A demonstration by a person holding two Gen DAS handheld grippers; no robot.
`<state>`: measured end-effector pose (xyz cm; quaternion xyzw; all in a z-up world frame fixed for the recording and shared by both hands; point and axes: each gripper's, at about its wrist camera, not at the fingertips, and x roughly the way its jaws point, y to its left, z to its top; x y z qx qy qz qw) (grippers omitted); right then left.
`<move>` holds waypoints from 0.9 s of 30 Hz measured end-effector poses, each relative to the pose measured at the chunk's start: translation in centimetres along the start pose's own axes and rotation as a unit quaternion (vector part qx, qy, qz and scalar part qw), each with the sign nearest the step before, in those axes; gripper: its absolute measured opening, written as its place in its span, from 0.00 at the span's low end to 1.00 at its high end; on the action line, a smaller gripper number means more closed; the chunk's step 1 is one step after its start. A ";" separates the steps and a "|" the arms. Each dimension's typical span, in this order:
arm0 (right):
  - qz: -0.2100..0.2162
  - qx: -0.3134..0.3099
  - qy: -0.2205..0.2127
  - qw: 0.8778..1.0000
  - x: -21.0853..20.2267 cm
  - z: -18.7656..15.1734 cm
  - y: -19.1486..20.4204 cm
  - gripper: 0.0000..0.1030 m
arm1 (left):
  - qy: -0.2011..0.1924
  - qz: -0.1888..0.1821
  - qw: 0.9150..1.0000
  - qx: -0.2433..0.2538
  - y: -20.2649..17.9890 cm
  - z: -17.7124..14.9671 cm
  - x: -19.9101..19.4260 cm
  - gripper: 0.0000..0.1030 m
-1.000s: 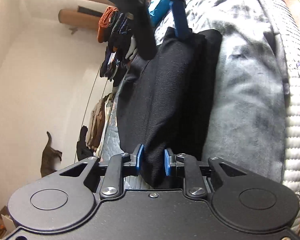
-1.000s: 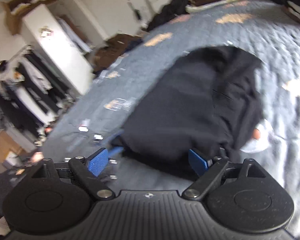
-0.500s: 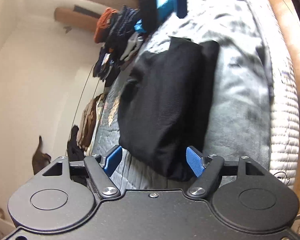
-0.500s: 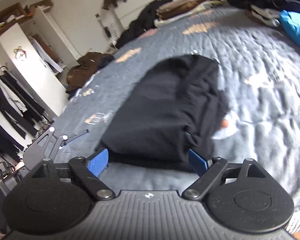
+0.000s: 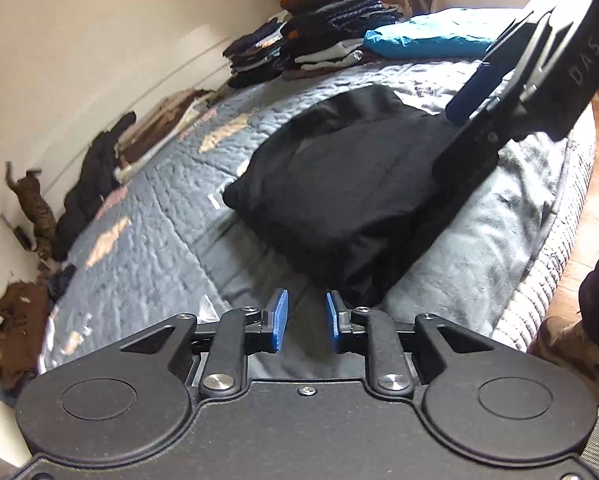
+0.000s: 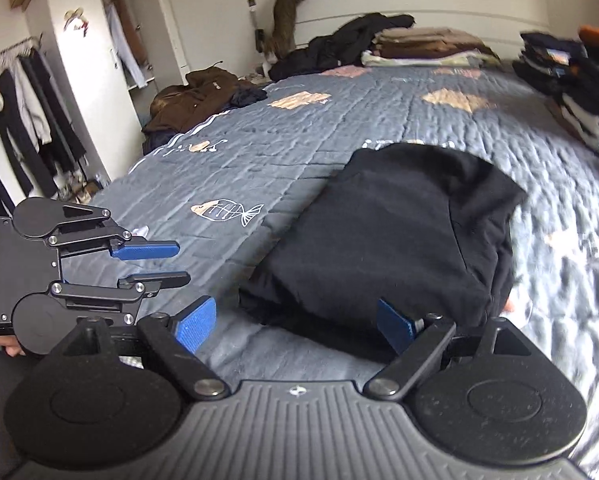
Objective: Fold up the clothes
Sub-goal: 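Lift both open grippers away from the folded jacket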
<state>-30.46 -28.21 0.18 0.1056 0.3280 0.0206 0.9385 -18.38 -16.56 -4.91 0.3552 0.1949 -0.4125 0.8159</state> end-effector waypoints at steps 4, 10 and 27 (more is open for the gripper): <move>0.001 0.001 0.011 1.000 0.8 0.1 0.1 0.84 | 0.008 -0.057 0.996 -0.065 1.0 0.0 0.5 0.21; 0.003 0.004 0.027 1.000 1.9 0.2 0.2 0.84 | 0.033 -0.054 0.994 -0.093 1.2 0.4 0.5 0.22; 0.004 0.005 0.035 0.999 0.8 0.4 0.7 0.84 | 0.043 -0.024 0.985 -0.164 1.7 0.2 -1.3 0.65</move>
